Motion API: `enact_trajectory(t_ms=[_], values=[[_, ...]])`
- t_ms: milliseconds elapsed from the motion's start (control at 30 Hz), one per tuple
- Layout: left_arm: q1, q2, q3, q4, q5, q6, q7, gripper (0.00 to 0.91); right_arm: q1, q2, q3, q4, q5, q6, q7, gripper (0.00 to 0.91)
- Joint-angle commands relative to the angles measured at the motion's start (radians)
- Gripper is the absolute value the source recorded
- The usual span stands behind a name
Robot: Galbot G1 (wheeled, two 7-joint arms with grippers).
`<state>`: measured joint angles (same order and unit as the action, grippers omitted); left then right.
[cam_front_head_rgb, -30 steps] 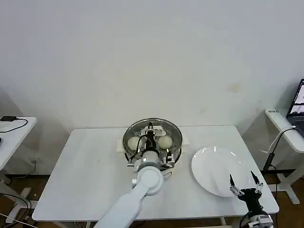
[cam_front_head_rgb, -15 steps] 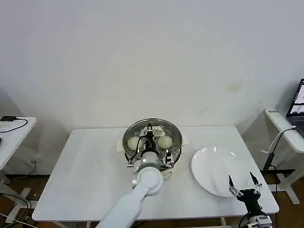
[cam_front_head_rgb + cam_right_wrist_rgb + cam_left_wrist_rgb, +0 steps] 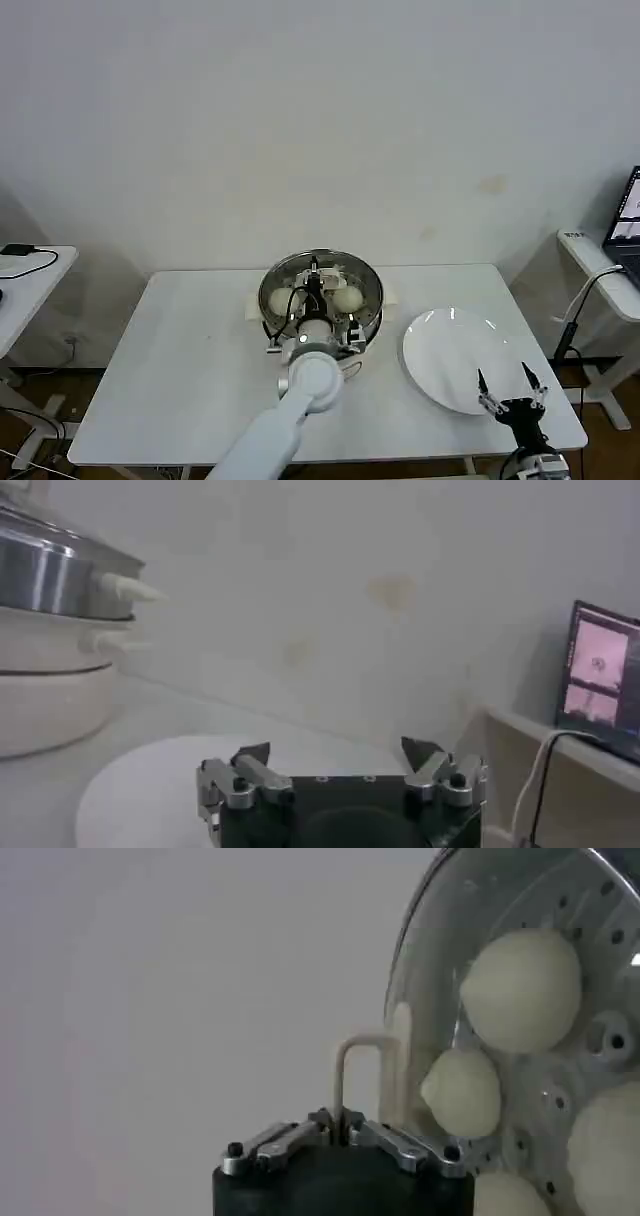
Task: Take steamed baozi put them in steamer then cover it.
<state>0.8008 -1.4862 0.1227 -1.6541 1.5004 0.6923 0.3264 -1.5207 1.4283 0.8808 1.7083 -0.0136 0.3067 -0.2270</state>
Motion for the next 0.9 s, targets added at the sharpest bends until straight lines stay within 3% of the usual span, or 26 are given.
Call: enact_trajectory(t_ms=[33, 467, 733, 900], values=[[0.001, -0.005, -0.005, 0.000, -0.004, -0.003, -0.017, 0.907, -0.002, 0.001, -0.002, 0.002, -0.001, 0.000, -0.001, 0.907], [0.041, 0.036, 0.000, -0.132, -0.052, -0.003, -0.022, 0.907, -0.005, 0.009, -0.008, 0.003, -0.011, 0.006, -0.001, 0.907], [0.131, 0.098, 0.016, -0.279, -0.095, -0.016, -0.040, 0.907, -0.007, 0.015, -0.011, 0.004, -0.015, 0.009, 0.000, 0.907], [0.247, 0.180, -0.006, -0.420, -0.199, -0.051, -0.116, 0.907, -0.010, 0.016, -0.015, 0.003, -0.015, 0.012, 0.001, 0.907]])
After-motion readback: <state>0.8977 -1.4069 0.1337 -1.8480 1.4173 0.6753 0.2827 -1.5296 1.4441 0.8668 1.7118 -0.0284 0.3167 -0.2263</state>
